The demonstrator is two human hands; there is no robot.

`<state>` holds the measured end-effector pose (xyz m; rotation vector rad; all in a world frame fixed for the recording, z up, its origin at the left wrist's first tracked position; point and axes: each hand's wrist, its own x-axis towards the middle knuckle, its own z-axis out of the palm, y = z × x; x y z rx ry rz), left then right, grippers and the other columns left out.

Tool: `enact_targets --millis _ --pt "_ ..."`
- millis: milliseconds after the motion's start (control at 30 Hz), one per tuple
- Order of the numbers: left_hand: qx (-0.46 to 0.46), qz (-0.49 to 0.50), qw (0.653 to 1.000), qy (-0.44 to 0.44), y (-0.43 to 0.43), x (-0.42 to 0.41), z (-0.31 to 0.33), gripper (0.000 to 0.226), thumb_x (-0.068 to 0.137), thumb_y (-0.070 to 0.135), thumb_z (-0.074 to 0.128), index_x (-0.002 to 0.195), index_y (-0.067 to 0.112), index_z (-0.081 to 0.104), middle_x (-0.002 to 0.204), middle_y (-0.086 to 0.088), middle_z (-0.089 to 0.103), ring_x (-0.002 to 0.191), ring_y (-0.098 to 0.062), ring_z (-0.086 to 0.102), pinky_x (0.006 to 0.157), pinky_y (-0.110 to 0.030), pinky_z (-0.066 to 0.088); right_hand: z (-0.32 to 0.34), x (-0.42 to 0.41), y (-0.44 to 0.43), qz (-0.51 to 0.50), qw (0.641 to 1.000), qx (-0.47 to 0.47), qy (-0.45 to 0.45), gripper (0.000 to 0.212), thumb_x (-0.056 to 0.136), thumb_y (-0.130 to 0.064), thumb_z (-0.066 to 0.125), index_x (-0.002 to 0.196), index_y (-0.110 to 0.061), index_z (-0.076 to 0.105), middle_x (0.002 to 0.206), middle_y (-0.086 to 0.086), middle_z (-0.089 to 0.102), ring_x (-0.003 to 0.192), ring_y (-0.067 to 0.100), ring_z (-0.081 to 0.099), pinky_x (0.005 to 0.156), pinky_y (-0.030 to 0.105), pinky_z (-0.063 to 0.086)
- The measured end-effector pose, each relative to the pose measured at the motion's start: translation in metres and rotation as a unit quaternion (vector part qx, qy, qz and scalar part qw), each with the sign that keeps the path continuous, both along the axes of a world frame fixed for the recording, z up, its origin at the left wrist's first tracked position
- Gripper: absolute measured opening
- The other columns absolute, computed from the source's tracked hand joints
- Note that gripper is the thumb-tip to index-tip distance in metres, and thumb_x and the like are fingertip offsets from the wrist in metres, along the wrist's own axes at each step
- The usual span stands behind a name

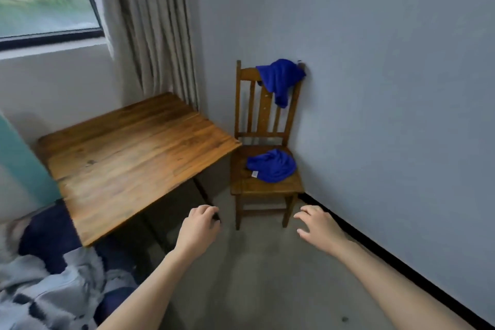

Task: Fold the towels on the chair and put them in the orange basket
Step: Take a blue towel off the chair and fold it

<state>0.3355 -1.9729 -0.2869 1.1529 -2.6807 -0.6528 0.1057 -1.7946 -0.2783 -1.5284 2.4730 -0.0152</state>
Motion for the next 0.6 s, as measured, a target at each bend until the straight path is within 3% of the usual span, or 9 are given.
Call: enact_targets --millis 333,600 --pt "-0.007 -0.105 0.994 0.035 0.067 -0.123 0.014 0.039 0.094 0.027 0.048 0.133 0.020 0.047 0.138 -0.001 0.046 0.126 -0.018 0.040 0.101 -0.030 0.039 0.023 -0.078 0.108 -0.101 0.994 -0.014 0.034 0.043 0.092 -0.030 0.048 0.135 -0.022 0.044 0.143 0.001 0.038 0.134 0.016 0.031 0.104 0.025 0.027" --pt "0.019 -0.011 0.994 0.107 0.140 -0.213 0.006 0.039 0.093 0.023 0.051 0.131 0.015 0.050 0.135 -0.005 0.049 0.126 -0.021 0.041 0.100 -0.033 0.039 0.036 -0.172 0.180 -0.066 0.997 -0.023 0.044 0.043 0.095 -0.029 0.045 0.137 -0.020 0.042 0.143 0.001 0.037 0.135 0.017 0.028 0.105 0.028 0.026"
